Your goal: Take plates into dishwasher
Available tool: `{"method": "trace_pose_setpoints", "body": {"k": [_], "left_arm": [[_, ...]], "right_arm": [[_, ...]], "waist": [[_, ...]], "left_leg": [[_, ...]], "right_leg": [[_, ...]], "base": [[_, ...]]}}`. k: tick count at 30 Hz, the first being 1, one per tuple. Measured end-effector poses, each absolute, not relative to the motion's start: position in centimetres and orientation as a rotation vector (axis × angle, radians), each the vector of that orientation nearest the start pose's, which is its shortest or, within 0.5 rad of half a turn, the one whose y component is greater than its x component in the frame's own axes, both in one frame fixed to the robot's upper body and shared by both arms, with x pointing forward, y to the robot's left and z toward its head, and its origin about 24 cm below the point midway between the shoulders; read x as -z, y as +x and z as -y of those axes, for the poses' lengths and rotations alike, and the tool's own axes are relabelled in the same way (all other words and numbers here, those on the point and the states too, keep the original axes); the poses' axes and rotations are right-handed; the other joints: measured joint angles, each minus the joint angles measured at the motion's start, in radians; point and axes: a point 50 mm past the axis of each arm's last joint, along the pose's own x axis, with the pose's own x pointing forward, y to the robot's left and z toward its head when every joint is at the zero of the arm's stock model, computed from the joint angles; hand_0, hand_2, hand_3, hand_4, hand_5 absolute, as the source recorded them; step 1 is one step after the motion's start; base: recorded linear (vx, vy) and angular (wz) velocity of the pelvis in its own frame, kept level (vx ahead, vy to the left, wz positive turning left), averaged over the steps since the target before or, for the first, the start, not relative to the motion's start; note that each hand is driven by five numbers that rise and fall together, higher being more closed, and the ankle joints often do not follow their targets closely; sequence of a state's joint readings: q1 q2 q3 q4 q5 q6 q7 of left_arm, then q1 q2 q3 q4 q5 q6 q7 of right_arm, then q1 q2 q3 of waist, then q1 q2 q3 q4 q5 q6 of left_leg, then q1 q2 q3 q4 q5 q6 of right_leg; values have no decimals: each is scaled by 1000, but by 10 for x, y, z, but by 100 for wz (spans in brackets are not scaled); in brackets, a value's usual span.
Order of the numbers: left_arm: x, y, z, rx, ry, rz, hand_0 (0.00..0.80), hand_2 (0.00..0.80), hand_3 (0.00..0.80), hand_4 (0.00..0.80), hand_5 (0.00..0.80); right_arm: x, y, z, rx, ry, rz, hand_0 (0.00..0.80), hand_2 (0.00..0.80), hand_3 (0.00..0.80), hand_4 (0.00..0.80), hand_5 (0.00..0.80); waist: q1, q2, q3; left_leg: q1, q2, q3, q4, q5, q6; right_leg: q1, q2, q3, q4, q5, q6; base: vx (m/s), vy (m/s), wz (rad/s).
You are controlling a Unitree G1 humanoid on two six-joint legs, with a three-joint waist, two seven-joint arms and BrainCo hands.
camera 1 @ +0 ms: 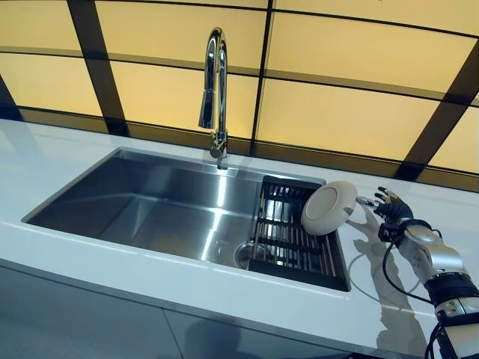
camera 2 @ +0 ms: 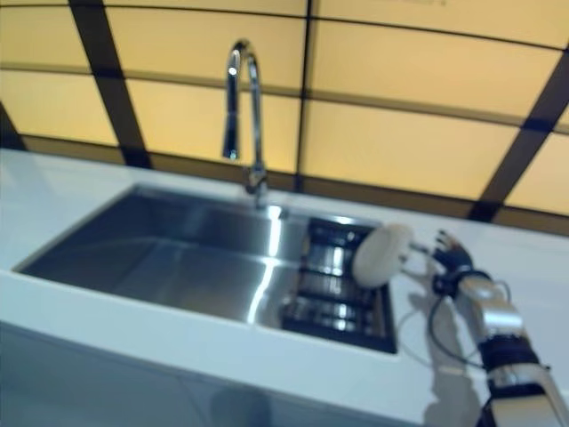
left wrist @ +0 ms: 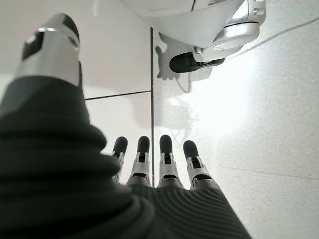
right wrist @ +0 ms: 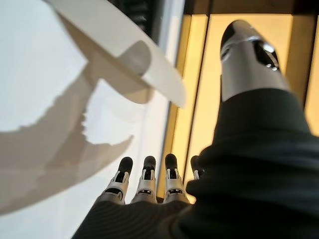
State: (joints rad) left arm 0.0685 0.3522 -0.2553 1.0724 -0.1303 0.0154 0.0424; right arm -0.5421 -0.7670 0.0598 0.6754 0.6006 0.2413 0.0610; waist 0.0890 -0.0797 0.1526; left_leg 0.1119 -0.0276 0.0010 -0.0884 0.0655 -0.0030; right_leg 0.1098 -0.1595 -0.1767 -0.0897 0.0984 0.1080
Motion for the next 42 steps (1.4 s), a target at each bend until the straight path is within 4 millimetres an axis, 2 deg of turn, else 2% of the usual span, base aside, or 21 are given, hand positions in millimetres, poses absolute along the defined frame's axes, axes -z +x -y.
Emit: {"method": "trace_pose_setpoints", "body": {"k": [3,9,16,32,42], "left_arm": [[145,94,-267,-79,370,-1154,0,0,0,0,0],[142,96,-274,-82,396,-1144,0,0,0,0,0],[140,97,-278,-86,406,-1138,0,0,0,0,0],[139,98,-277,-81,406,-1123,0,0,0,0,0],[140,95,-277,-82,406,-1130,0,0,0,0,0]], "right_arm": [[-103,320,346,168,-69,-315,0,0,0,0,0],[-106,316,354,125,-43,-324,0,0,0,0,0],[-106,313,360,144,28,-322,0,0,0,0,0],[-107,313,361,229,280,-280,0,0,0,0,0],[-108,315,359,213,325,-300,0,0,0,0,0]], "waist": [[9,-7,19],[17,-23,35],[23,-23,40],[31,-13,55],[36,-13,54]], "left_leg": [[-1,0,0,0,-1,1],[-2,0,-2,0,-1,1],[-3,0,-4,1,-1,1],[2,-1,-7,6,-1,1],[2,-1,-6,10,-1,1]], "right_leg": [[4,0,0,0,0,0],[4,0,-3,0,-1,0],[5,0,-5,0,-2,0],[14,-1,-10,0,-2,-1],[19,-1,-16,0,-4,-3]], "base": [[16,-60,0],[10,-29,1],[0,0,0],[0,2,0],[0,1,0]]}}
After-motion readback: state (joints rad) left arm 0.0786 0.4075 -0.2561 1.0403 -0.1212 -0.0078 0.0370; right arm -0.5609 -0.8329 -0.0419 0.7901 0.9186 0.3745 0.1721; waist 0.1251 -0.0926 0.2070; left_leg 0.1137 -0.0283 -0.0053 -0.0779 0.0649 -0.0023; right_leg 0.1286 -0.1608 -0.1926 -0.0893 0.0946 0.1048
